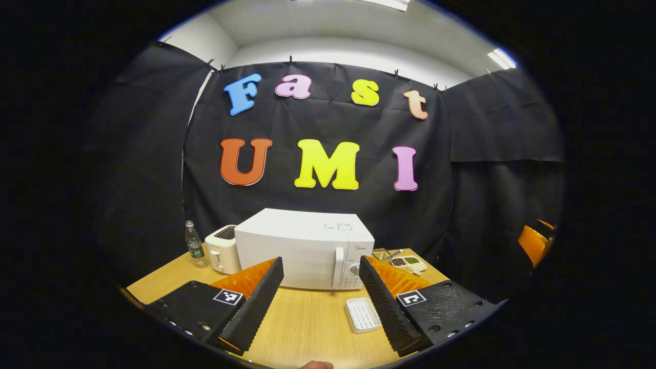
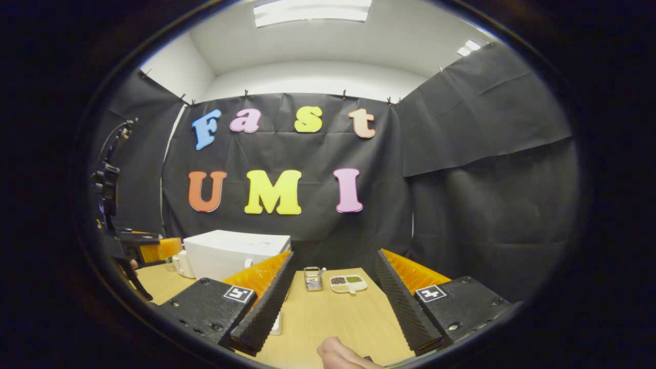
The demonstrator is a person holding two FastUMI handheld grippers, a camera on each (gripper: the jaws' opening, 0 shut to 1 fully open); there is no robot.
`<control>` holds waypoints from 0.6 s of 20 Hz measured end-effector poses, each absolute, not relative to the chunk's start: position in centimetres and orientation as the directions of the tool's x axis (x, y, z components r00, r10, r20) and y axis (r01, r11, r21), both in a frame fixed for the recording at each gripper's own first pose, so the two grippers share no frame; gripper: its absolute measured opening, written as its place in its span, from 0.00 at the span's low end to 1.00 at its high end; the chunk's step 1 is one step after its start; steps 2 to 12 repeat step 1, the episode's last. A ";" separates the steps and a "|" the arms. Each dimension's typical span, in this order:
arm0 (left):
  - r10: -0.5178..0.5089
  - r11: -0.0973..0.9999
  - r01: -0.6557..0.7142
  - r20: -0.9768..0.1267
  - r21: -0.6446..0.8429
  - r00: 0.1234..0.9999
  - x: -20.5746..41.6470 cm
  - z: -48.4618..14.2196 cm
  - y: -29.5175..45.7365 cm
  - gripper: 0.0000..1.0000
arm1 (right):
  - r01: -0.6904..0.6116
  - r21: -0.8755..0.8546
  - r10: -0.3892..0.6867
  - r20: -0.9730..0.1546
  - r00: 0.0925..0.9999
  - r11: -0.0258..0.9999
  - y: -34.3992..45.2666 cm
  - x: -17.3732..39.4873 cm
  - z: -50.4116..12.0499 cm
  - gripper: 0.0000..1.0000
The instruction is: Open the microwave oven with the left hand, put the food in, and close the microwave oven.
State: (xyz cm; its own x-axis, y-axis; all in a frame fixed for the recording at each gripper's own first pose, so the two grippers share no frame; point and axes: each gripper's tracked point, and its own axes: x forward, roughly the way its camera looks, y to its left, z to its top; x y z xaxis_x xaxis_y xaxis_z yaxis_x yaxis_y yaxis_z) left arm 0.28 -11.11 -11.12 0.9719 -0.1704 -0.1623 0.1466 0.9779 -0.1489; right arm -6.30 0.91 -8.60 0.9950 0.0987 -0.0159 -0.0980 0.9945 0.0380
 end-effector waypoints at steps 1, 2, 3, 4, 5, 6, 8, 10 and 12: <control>-0.152 0.981 0.131 -0.143 -0.145 0.978 -0.7 -10.4 -10.6 0.93 | -0.092 0.038 0.093 -0.016 0.996 0.995 0.8 -6.5 -8.3 0.99; -0.152 0.981 0.131 -0.143 -0.145 0.978 -0.7 -10.4 -10.6 0.93 | -0.092 0.038 0.093 -0.016 0.996 0.995 0.8 -6.5 -8.3 0.99; -0.152 0.981 0.131 -0.143 -0.145 0.978 -0.7 -10.4 -10.6 0.93 | -0.092 0.038 0.093 -0.016 0.996 0.995 0.8 -6.5 -8.3 0.99; -0.152 0.981 0.131 -0.143 -0.145 0.978 -0.7 -10.4 -10.6 0.93 | -0.092 0.038 0.093 -0.016 0.996 0.995 0.8 -6.5 -8.3 0.99; -0.152 0.981 0.131 -0.143 -0.145 0.978 -0.7 -10.4 -10.6 0.93 | -0.092 0.038 0.093 -0.016 0.996 0.995 0.8 -6.5 -8.3 0.99; -0.152 0.981 0.131 -0.143 -0.145 0.978 -0.7 -10.4 -10.6 0.93 | -0.092 0.038 0.093 -0.016 0.996 0.995 0.8 -6.5 -8.3 0.99; -0.152 0.981 0.131 -0.143 -0.145 0.978 -0.7 -10.4 -10.6 0.93 | -0.092 0.038 0.093 -0.016 0.996 0.995 0.8 -6.5 -8.3 0.99; -0.152 0.981 0.131 -0.143 -0.145 0.978 -0.7 -10.4 -10.6 0.93 | -0.092 0.038 0.093 -0.016 0.996 0.995 0.8 -6.5 -8.3 0.99; -0.152 0.981 0.131 -0.143 -0.145 0.978 -0.7 -10.4 -10.6 0.93 | -0.092 0.038 0.093 -0.016 0.996 0.995 0.8 -6.5 -8.3 0.99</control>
